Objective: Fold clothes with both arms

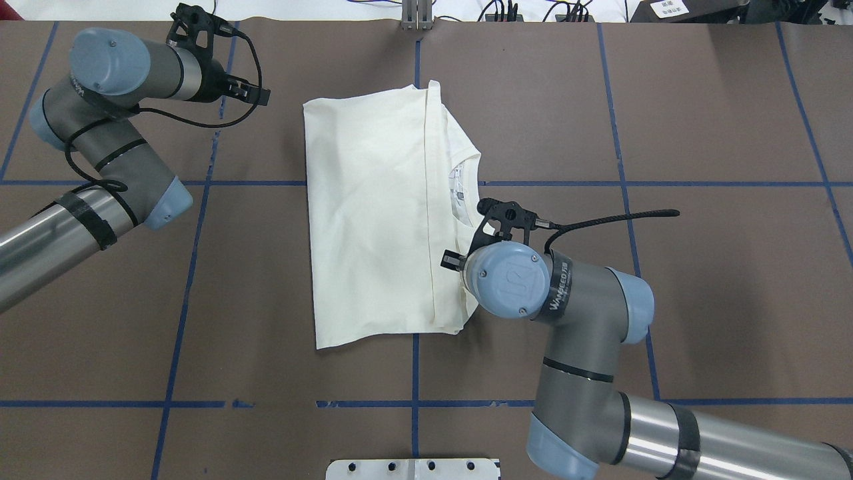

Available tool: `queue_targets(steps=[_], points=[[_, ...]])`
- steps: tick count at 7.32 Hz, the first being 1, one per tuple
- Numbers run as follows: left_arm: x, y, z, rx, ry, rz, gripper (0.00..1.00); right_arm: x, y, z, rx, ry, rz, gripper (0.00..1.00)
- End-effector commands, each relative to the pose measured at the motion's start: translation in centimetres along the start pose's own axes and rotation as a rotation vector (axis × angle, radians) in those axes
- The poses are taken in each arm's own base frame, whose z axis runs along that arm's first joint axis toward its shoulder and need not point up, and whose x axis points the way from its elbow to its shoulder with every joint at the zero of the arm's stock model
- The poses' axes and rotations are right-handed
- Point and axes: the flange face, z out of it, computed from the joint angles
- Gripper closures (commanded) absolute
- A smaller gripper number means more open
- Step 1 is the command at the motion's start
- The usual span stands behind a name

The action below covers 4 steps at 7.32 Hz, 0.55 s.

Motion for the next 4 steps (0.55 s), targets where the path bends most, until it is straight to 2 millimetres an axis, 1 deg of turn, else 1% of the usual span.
queue_targets(steps=[1, 2, 3, 4], points=[[0.4, -0.1, -0.1, 0.002, 0.005, -0.001, 0.0, 2.3, 2.4, -1.0, 0.012, -0.009, -0.026, 1.0], [0.9, -0.4, -0.5, 0.006, 0.012, 0.002, 0.0, 2.4, 2.4, -1.3, 0.008, -0.013, -0.035, 0.04], [0.7, 0.7, -1.9, 0.012, 0.021, 0.005, 0.0, 2.4, 1.5, -2.2, 0.007, -0.022, -0.05, 0.0], [1.0, 2.4, -4.5, -0.059, 0.088, 0.001, 0.0, 2.2, 1.0, -4.4, 0.001, -0.03, -0.145, 0.0]])
